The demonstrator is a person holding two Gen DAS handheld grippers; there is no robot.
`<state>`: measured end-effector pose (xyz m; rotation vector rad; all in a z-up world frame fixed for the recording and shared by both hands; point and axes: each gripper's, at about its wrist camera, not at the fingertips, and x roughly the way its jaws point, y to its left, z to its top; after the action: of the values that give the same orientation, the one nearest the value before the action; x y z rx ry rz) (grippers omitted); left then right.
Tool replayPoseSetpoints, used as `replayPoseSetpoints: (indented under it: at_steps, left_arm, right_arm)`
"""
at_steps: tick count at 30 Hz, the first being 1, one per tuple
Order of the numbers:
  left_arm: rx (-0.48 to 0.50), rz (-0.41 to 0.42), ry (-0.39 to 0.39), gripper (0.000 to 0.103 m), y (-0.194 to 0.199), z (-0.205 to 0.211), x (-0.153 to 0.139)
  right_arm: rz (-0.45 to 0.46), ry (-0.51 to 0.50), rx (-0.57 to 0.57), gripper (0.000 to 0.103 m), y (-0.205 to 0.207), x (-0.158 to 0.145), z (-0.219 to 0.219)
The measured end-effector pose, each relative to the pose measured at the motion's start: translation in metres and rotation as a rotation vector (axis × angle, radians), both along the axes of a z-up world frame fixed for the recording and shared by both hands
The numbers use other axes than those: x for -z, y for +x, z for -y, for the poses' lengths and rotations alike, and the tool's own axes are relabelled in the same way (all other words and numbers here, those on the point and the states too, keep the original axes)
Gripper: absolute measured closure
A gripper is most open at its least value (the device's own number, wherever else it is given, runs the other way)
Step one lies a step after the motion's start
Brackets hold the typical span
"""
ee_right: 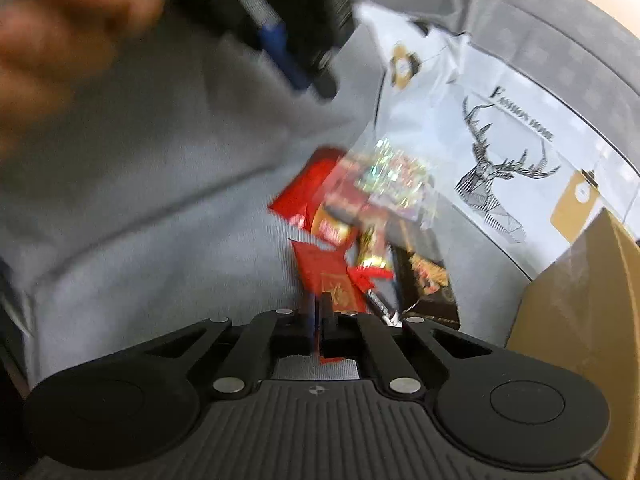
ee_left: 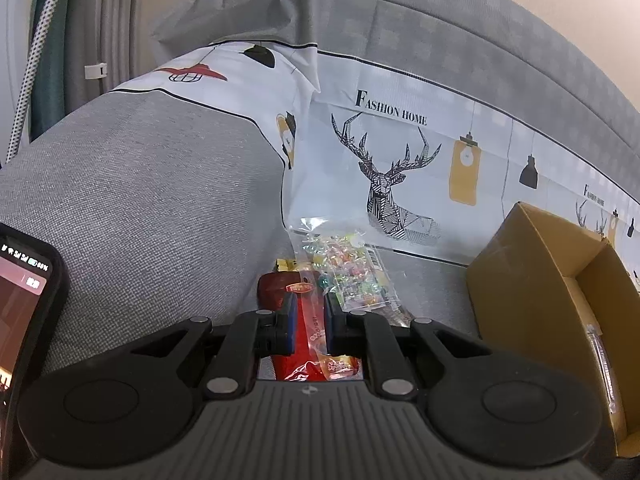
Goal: Organize snacks
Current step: 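Move both tools back to the snack pile and grasp the candy bag with the left tool, then grasp the red stick packet with the right tool while the left tool holds the candy bag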
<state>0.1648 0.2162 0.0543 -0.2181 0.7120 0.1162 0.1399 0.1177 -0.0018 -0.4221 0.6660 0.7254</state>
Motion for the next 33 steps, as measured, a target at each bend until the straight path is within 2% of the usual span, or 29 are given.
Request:
replayPoseSetpoints:
  at_steps: [4,8,11,15,16,17,19,23,24,25,26,30,32,33]
  left_arm:
    - [0.007,0.001,0.001,0.088,0.000,0.003,-0.001]
    - [0.015,-0.001,0.003,0.088,0.000,0.005,0.000]
    - [0.020,-0.003,0.006,0.088,0.001,0.007,0.000]
    - [0.020,-0.003,0.006,0.088,0.002,0.008,0.000]
    - [0.019,-0.004,0.006,0.088,0.002,0.008,0.001]
    - [0.020,-0.005,0.006,0.088,0.002,0.008,0.001]
    - [0.020,-0.005,0.006,0.088,0.003,0.008,0.001]
    - [0.015,-0.014,0.003,0.088,0.005,0.006,0.004]
    - [0.012,-0.017,-0.001,0.088,0.007,0.006,0.005]
    - [0.011,-0.018,-0.005,0.088,0.008,0.005,0.006]
    - [0.011,-0.019,-0.010,0.088,0.010,0.006,0.007]
    - [0.025,-0.032,-0.006,0.086,0.022,0.012,0.011]
    - [0.030,-0.045,-0.006,0.075,0.031,0.017,0.016]
    - [0.032,-0.048,-0.006,0.063,0.035,0.019,0.018]
  right_arm:
    - [-0.120,0.165,0.036,0.102,-0.001,-0.025,0.019]
    - [-0.294,0.271,0.097,0.101,0.003,-0.028,0.034]
    - [-0.343,0.268,0.124,0.097,0.006,-0.018,0.035]
    - [-0.328,0.229,0.138,0.089,0.005,-0.008,0.031]
    - [-0.329,0.218,0.139,0.083,0.006,-0.005,0.029]
    - [-0.331,0.205,0.142,0.074,0.007,-0.001,0.027]
    - [-0.337,0.190,0.148,0.063,0.008,0.004,0.024]
    - [-0.341,0.169,0.142,0.065,0.013,0.012,0.018]
    - [-0.345,0.158,0.138,0.070,0.014,0.015,0.016]
    - [-0.351,0.140,0.136,0.087,0.014,0.017,0.015]
    - [-0.353,0.131,0.133,0.094,0.014,0.019,0.014]
    - [-0.307,0.131,0.155,0.095,0.010,0.008,0.015]
    - [-0.284,0.137,0.182,0.095,0.009,-0.001,0.019]
    - [-0.270,0.126,0.190,0.095,0.009,-0.003,0.020]
